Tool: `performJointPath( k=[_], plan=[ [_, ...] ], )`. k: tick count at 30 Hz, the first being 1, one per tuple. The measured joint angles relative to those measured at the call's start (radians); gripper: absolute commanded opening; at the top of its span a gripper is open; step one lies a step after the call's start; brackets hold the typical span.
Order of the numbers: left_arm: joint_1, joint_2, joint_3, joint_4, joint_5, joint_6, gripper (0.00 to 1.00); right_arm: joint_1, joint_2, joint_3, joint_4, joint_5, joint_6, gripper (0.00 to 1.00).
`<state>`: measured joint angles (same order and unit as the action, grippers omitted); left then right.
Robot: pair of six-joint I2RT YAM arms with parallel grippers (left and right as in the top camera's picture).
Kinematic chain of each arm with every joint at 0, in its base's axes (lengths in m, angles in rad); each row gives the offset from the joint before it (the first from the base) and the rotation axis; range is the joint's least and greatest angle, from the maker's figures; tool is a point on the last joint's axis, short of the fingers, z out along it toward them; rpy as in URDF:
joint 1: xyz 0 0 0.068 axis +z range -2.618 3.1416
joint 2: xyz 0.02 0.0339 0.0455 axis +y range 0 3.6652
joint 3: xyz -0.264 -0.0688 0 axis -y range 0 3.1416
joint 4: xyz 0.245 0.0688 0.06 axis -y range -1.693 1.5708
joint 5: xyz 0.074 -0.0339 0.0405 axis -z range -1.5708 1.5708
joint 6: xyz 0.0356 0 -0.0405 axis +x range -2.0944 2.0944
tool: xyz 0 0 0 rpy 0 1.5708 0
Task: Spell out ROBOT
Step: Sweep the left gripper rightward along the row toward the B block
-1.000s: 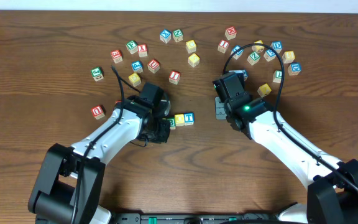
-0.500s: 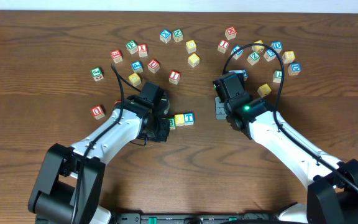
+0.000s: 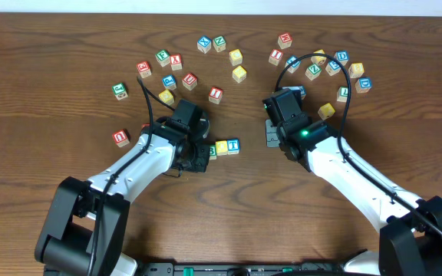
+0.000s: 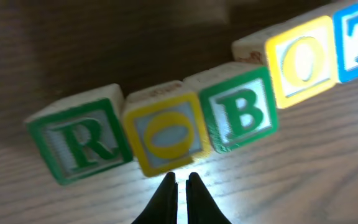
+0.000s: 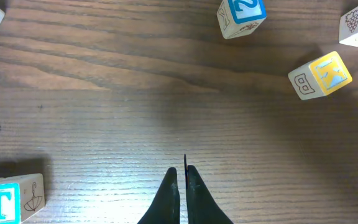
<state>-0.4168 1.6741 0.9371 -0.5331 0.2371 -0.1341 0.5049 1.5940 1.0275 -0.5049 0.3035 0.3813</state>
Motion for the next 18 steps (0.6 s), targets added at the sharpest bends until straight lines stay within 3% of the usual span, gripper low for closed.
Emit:
performJointPath(
  k=[18],
  plan=[
    [0.0, 0.0, 0.0, 0.037, -0.034, 0.001, 0.08, 0.0, 0.0, 0.0, 0.0, 0.0, 0.0, 0.01]
  ],
)
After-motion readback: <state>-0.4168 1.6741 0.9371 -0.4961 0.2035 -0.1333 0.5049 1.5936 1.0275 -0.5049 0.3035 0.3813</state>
